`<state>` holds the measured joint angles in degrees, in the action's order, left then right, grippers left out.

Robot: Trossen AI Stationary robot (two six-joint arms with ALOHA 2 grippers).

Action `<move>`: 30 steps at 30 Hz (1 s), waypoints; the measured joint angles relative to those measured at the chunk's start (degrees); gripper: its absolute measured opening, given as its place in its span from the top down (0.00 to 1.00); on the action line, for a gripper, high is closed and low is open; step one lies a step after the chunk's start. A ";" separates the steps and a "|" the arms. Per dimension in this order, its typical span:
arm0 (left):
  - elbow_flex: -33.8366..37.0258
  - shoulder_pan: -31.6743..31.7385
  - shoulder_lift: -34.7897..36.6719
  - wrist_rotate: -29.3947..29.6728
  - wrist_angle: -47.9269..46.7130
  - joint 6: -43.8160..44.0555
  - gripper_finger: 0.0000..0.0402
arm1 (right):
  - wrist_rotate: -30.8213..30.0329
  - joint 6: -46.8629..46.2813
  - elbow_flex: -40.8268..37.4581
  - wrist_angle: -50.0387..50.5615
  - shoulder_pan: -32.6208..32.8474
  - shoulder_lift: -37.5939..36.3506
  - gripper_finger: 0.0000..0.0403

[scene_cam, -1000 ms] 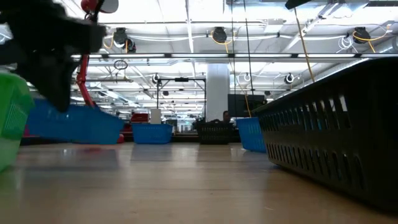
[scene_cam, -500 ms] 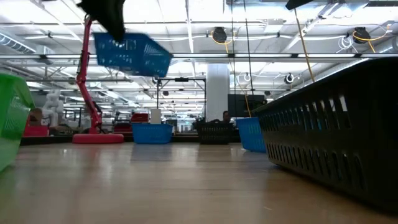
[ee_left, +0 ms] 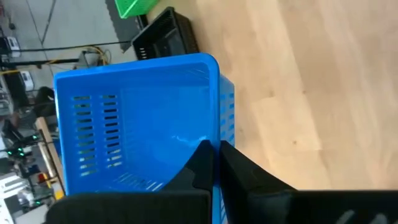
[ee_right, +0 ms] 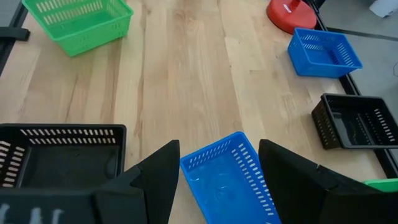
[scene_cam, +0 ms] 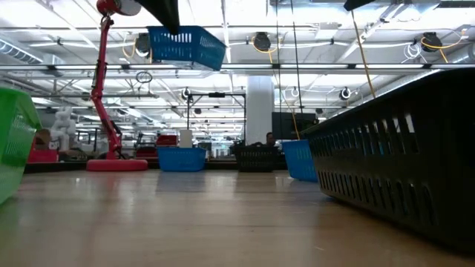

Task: Stack baskets by color
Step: Stack the bottom left blue basket on top of the top blue basket

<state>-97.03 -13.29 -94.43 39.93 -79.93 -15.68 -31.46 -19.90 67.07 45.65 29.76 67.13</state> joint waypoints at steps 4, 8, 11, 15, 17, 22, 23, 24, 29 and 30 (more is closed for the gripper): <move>-0.71 4.01 0.00 -0.02 1.58 -4.03 0.98 | -0.02 -0.42 0.00 0.00 -0.02 0.00 0.47; -0.71 9.09 0.00 -0.36 3.97 -7.72 0.98 | -0.02 -0.33 0.00 0.02 -0.02 0.00 0.47; -0.30 13.09 0.00 -1.99 4.90 -9.63 0.98 | -0.02 -0.31 0.00 0.02 0.00 0.00 0.47; 1.35 18.54 0.00 -5.48 8.09 -12.09 0.98 | -0.02 -0.43 0.00 0.04 -0.02 0.00 0.47; 2.58 20.96 0.04 -7.19 10.48 -13.06 0.98 | -0.02 -0.93 0.00 0.07 -0.02 0.00 0.47; 8.03 25.81 0.04 -7.60 17.08 -15.63 0.98 | -0.03 -2.56 0.00 0.94 0.48 0.00 0.47; 9.57 26.65 0.04 -7.97 19.34 -16.64 0.98 | -0.02 -2.95 0.00 1.17 0.78 0.00 0.47; 11.08 27.49 0.04 -8.68 21.51 -17.59 0.98 | -0.04 -3.28 0.00 1.35 1.08 0.00 0.47; 18.35 31.64 0.68 -9.92 31.10 -22.17 0.98 | -0.09 -3.50 0.00 1.33 2.81 0.00 0.47; 19.61 32.44 0.68 -10.44 33.08 -22.81 0.98 | -0.09 -3.50 0.00 1.31 3.01 0.00 0.47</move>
<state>-77.42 19.16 -93.76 29.49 -46.85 -38.49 -31.55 -23.40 67.07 46.96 32.76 67.13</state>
